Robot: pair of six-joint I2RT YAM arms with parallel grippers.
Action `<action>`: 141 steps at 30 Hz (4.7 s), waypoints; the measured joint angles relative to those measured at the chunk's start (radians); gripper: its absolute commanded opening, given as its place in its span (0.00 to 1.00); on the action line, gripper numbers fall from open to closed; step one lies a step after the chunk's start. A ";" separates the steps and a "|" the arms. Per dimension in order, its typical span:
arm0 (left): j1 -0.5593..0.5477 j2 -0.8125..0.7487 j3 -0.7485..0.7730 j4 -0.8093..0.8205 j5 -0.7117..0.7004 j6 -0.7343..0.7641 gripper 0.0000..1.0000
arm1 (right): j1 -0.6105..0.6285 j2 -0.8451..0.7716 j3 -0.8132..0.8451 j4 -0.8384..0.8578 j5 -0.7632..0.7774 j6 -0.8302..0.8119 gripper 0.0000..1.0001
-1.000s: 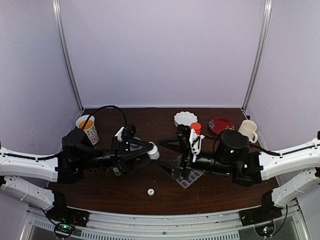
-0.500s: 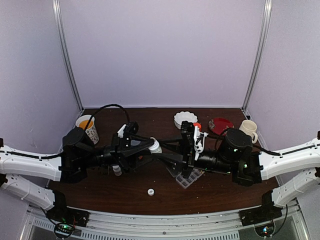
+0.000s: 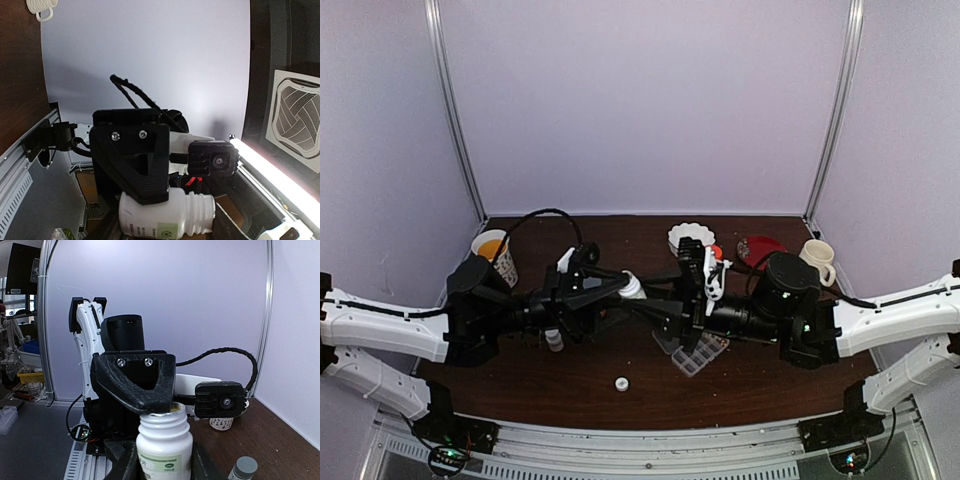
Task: Sort the pills into containers
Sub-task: Pass from the left arm to the right, then pick up the lid of the pill bottle from the center of the board, then screw the lid of the pill bottle onto the pill bottle.
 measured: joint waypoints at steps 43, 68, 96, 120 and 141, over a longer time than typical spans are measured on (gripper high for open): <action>-0.093 0.369 0.478 -1.614 -0.495 0.939 0.78 | -0.047 -0.297 -0.474 -0.027 0.078 0.227 0.10; -0.127 0.651 0.555 -1.540 -0.507 0.897 0.46 | -0.050 -0.352 -0.562 -0.007 0.104 0.267 0.10; -0.068 0.262 0.487 -1.365 -0.375 0.931 0.24 | -0.051 -0.266 -0.521 -0.056 0.058 0.254 0.11; 0.031 0.113 0.231 -0.777 0.109 0.701 0.24 | -0.037 -0.215 -0.294 -0.236 0.014 0.129 0.11; 0.047 0.109 0.216 -0.687 0.142 0.654 0.23 | -0.032 -0.146 -0.265 -0.243 -0.013 0.127 0.11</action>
